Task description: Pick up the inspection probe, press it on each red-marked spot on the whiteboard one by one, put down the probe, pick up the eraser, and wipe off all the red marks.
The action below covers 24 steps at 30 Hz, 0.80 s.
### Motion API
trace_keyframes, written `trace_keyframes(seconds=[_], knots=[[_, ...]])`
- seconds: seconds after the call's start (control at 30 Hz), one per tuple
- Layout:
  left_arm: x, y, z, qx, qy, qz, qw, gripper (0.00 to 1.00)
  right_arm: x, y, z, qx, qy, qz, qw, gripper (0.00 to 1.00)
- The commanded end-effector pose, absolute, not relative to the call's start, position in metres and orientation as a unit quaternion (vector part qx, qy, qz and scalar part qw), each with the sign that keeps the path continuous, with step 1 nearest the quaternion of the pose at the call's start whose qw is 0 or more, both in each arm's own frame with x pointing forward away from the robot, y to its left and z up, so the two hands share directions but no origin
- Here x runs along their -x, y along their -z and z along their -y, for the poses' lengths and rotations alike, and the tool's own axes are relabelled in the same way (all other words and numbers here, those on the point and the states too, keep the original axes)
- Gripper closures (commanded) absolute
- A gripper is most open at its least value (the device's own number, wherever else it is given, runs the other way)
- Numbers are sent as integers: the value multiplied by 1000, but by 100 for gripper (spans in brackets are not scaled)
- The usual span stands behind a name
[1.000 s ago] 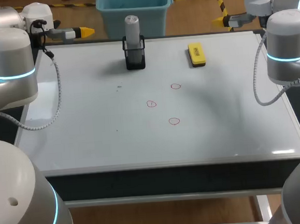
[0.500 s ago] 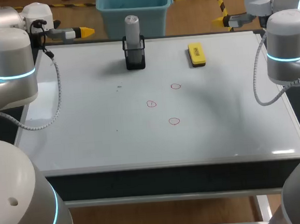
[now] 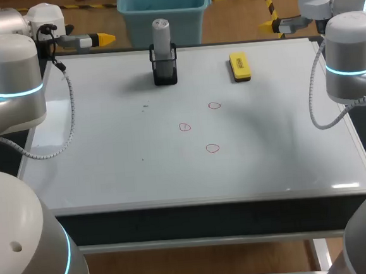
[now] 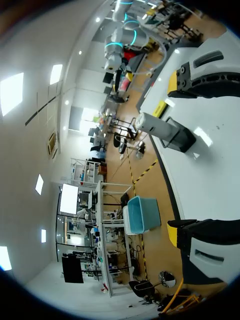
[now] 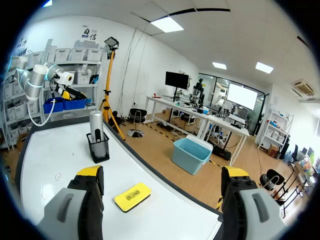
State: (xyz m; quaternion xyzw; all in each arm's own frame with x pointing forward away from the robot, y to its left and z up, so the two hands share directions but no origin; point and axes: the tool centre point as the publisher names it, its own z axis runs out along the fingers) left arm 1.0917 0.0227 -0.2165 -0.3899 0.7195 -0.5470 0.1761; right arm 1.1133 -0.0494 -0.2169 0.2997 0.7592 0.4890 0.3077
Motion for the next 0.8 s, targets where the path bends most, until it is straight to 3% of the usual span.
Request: trace_keyframes(seconds=[0.03,0.8], knots=[[-1092,217,-23,390,547,-719,176,0,-1114,217,50,-300,-489,-760,307,0],[-1124,267,52,179,648,-737,72,0,-1114,217,50,-300,-489,-760,307,0]])
